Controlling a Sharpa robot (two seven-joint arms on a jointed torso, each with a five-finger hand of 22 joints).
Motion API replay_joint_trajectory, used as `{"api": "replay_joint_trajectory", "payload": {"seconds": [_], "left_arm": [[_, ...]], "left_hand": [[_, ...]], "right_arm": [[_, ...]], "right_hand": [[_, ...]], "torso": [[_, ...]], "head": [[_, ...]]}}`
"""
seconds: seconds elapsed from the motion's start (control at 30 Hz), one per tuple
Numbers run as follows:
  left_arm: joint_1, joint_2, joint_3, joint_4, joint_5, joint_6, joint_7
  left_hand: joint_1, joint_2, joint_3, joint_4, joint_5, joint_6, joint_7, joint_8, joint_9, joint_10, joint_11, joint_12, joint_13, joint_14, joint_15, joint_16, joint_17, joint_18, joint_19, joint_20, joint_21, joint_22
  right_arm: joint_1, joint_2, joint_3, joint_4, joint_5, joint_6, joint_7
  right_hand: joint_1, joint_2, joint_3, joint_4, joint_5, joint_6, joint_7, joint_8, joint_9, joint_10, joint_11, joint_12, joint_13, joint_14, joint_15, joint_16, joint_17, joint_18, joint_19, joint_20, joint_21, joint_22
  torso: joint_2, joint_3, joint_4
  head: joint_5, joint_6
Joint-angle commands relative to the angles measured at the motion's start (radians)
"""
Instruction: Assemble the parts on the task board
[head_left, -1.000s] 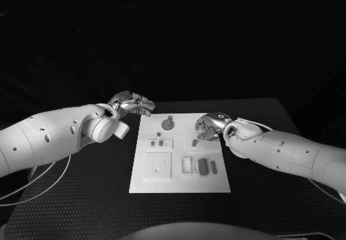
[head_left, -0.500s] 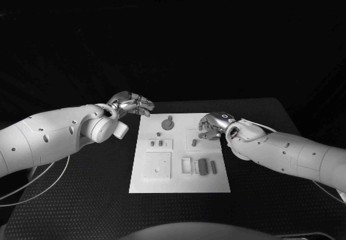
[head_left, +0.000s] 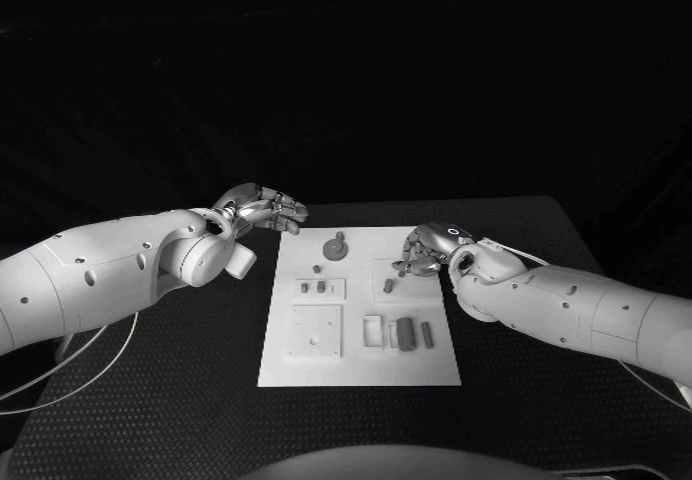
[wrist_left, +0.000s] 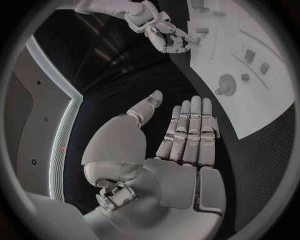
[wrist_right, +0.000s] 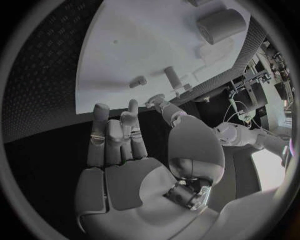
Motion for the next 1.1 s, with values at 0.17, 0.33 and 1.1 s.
{"api": "replay_joint_trajectory", "payload": {"seconds": [0.17, 0.33, 1.1], "left_arm": [[0.001, 0.002, 0.001, 0.003, 0.001, 0.015, 0.004], [0.001, 0.003, 0.001, 0.002, 0.001, 0.017, 0.003], [0.001, 0.006, 0.001, 0.001, 0.001, 0.032, -0.005]], "left_hand": [[-0.005, -0.001, 0.000, 0.007, -0.002, -0.008, -0.002, 0.004, -0.002, 0.005, 0.003, -0.002, -0.002, 0.008, 0.000, -0.005, 0.003, 0.008, 0.006, -0.001, 0.005, -0.002], [-0.006, 0.000, 0.000, 0.008, -0.002, -0.008, -0.002, 0.004, -0.002, 0.006, 0.003, -0.002, -0.002, 0.008, 0.000, -0.006, 0.004, 0.008, 0.006, -0.001, 0.005, -0.003], [-0.008, -0.001, 0.000, 0.011, -0.002, -0.010, -0.002, 0.004, -0.003, 0.003, 0.004, -0.004, -0.004, 0.006, 0.001, -0.011, 0.008, 0.007, 0.004, 0.000, 0.004, -0.007]], "right_arm": [[-0.001, 0.023, 0.000, -0.023, -0.048, 0.076, -0.112], [-0.005, 0.032, 0.000, -0.037, -0.049, 0.098, -0.116], [-0.013, 0.053, 0.000, -0.050, -0.051, 0.171, -0.119]], "right_hand": [[-0.017, 0.005, 0.010, 0.030, -0.001, 0.009, -0.001, 0.005, 0.010, -0.001, -0.010, 0.008, 0.006, 0.015, -0.005, 0.004, 0.012, 0.014, 0.005, -0.006, 0.008, 0.021], [-0.018, 0.008, 0.011, 0.034, -0.001, 0.009, -0.001, 0.004, 0.011, -0.002, -0.010, 0.009, 0.006, 0.013, -0.005, 0.004, 0.010, 0.014, 0.004, -0.006, 0.008, 0.021], [0.002, 0.013, 0.003, 0.018, -0.002, 0.007, -0.001, -0.002, 0.022, -0.008, -0.009, 0.009, 0.010, 0.002, -0.004, 0.004, 0.007, 0.014, -0.009, -0.007, 0.013, 0.021]], "torso": [[0.000, -0.0001, 0.0006], [0.000, -0.0004, 0.0014], [0.000, 0.0000, -0.0001]], "head": [[-0.002, -0.001], [-0.002, -0.002], [-0.001, -0.005]]}}
